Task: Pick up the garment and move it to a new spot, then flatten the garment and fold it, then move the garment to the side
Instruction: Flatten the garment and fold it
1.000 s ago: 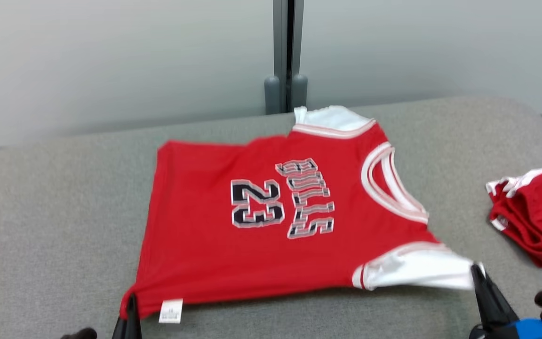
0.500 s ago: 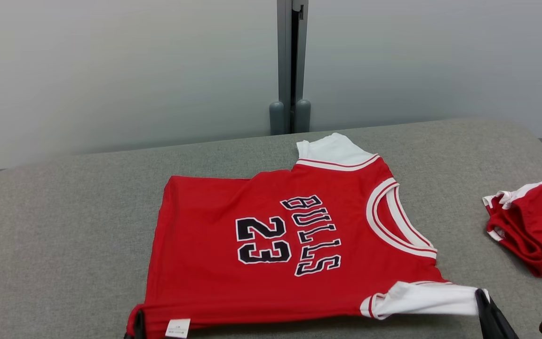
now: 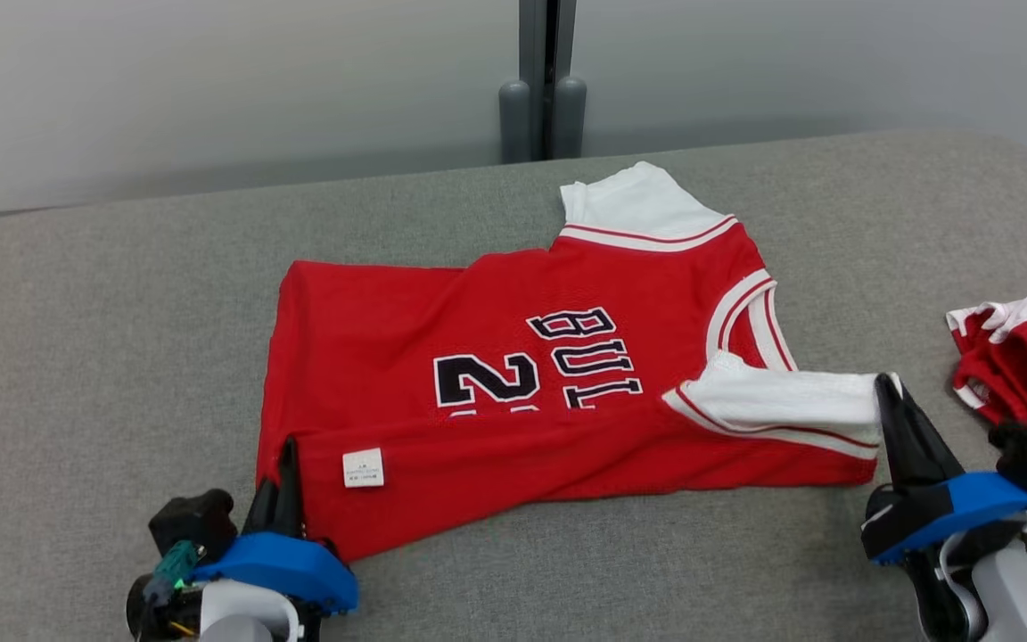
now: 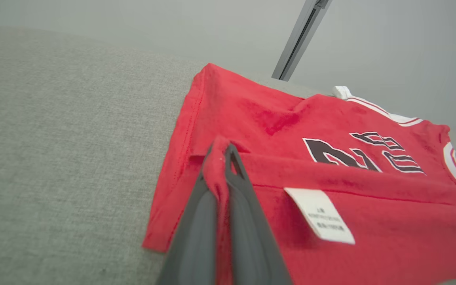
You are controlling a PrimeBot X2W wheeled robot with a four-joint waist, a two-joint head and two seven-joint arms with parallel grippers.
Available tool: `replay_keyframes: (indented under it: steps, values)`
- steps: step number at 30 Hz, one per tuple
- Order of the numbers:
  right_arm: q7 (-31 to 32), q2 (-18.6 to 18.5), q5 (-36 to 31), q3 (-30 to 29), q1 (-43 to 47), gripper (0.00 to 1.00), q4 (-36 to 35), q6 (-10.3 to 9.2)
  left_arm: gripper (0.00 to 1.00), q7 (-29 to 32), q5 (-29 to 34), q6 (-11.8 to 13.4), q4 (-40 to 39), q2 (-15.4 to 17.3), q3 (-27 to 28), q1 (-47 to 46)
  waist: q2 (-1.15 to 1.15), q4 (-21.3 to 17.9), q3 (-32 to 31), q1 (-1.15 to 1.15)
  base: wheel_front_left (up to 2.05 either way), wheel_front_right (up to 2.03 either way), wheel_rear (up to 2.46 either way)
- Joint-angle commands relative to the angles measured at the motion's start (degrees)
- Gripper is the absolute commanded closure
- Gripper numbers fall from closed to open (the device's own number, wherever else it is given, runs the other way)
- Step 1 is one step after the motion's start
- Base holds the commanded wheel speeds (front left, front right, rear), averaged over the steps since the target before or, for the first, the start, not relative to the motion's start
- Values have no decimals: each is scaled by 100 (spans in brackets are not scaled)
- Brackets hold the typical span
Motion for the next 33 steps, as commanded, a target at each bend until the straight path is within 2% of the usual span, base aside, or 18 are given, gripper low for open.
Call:
replay_keyframes:
  steps: [1, 6, 7, 8, 9, 10, 11, 12, 17, 24, 33]
  values:
    - [-25, -47, 15, 42, -323, 100, 140, -2, 100, -23, 72, 73, 158, 10, -42, -294, 0, 120, 231, -2, 0, 0, 0]
    - [-24, -36, 50, 214, -899, 100, 532, -2, 100, -23, 125, 170, 459, 9, -41, -738, 0, 121, 479, -2, 0, 0, 0]
    - [-24, -26, 53, 224, -984, 93, 607, -2, 100, -23, 125, 189, 454, 10, -27, -780, 0, 123, 496, -2, 0, 0, 0]
    - [-25, -19, 51, 210, -1054, 52, 672, -2, 100, -23, 173, 227, 412, 10, -24, -819, 0, 126, 512, -2, 0, 0, 0]
    - [-25, -19, 9, 214, -1128, 0, 678, -2, 96, -23, 195, 229, 378, 8, -31, -837, 0, 130, 524, -2, 0, 0, 0]
    - [-25, -6, -17, 203, -1170, 0, 672, -2, 66, -23, 222, 276, 297, 9, 0, -849, 0, 135, 531, -2, 0, 0, 0]
    - [-24, 14, -29, 175, -1185, 0, 652, -2, 7, -24, 289, 296, 195, 13, 14, -853, 0, 137, 532, -2, 0, 0, 0]
    - [-25, 6, -90, 157, -1188, 0, 592, -1, 0, -23, 343, 318, 111, 7, 19, -827, 0, 139, 525, -2, 0, 0, 0]
    - [-22, 100, -497, -41, -937, 0, 285, -2, 0, -22, 498, 388, -209, 8, 101, -487, 0, 131, 339, -2, 0, 0, 0]
    - [-21, 492, -1101, -373, -284, 0, 76, -1, 0, -22, 790, 408, -343, 8, 188, 159, 0, 81, -191, -2, 0, 0, 0]
    - [-21, 806, -1434, -246, 533, 0, 254, -1, 0, -23, 735, 308, -340, 8, 84, 992, 0, 81, -747, -2, 0, 0, 0]
